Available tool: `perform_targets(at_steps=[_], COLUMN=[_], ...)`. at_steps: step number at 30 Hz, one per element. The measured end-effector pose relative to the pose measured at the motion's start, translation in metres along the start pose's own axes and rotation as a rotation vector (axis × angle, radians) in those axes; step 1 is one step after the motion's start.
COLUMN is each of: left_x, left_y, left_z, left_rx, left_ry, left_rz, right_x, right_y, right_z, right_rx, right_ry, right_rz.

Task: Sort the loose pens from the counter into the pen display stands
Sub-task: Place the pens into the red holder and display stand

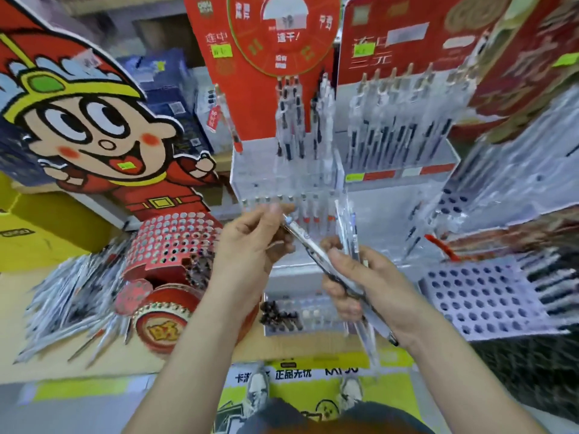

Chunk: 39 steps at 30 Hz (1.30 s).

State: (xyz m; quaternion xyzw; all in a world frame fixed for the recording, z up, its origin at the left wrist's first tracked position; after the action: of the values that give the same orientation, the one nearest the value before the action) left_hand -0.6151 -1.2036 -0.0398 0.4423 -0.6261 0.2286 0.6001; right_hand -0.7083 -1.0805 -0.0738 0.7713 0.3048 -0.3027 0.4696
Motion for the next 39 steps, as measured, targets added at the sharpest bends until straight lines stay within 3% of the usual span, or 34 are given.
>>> perform_targets(at_steps=[6, 19, 25, 34, 39], left_x=[-0.01, -0.006, 0.007, -0.062, -0.116], left_y=[0.015, 0.028, 0.056, 0.17, 0.229], left_z=[-0.003, 0.002, -0.015, -0.056, -0.054], left_rx=[0.125, 0.136, -0.026, -0.261, -0.297], left_ry=[0.047, 0.216, 0.341, 0.244, 0.166], left_rz=[0.067, 0.106, 0.288, 0.474, 0.577], right_x=[-0.014, -0.022, -0.009, -0.036, -0.062], right_y=[-0.025, -0.063, -0.103, -0.199, -0.248], right_z=[-0.015, -0.049, -0.103, -0.161, -0.183], right_rx=[0.049, 0.209, 0.364, 0.695, 0.729], right_ry=[-0.007, -0.027, 0.002, -0.172, -0.223], right_rz=[-0.134, -0.362, -0.368, -0.315, -0.311])
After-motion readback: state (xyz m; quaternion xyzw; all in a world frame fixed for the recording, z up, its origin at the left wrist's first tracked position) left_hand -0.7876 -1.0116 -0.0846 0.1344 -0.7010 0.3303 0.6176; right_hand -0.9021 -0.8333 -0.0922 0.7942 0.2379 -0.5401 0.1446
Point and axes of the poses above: each hand's wrist, its own z-axis towards the middle knuckle, its own y-axis out of the palm, x = y × z, the point moved 5 cm from there along z, towards the middle knuckle, and after that the axes turned 3 degrees about z, right-handed, at the moved point
